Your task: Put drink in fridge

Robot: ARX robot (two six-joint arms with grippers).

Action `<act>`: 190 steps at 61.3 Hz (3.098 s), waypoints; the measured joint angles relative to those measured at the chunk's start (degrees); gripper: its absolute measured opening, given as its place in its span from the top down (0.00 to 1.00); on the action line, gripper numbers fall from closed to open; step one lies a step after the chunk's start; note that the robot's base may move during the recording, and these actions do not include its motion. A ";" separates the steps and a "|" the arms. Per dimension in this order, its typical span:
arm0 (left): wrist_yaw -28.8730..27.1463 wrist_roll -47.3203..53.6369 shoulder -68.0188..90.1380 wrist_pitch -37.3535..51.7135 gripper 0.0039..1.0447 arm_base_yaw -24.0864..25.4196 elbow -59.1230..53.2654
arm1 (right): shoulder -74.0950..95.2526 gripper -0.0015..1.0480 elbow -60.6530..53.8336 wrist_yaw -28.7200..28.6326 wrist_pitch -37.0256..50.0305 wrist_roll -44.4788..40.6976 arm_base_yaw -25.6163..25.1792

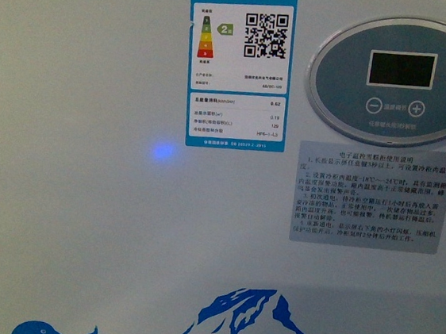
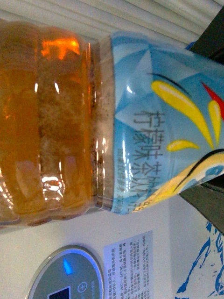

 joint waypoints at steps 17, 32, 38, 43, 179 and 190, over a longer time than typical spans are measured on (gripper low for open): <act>-0.02 -0.02 0.00 0.00 0.08 0.00 0.00 | -0.09 0.64 -0.20 0.00 0.00 -0.02 0.00; 0.04 0.00 0.00 0.00 0.08 0.00 0.00 | -0.11 0.64 -0.20 0.00 0.00 -0.11 0.00; 0.00 0.00 0.00 0.00 0.08 0.00 0.00 | -0.11 0.64 -0.20 0.00 0.00 -0.13 0.00; 0.00 0.00 0.00 0.00 0.08 0.00 0.00 | -0.11 0.64 -0.20 0.02 0.00 -0.13 0.00; 43.04 70.66 86.97 -7.43 0.08 -12.28 53.83 | -0.09 0.65 -0.17 0.04 0.13 -0.13 0.11; 41.51 73.57 92.89 -6.40 0.08 -10.99 57.94 | -0.09 0.65 -0.17 0.04 0.13 -0.13 0.11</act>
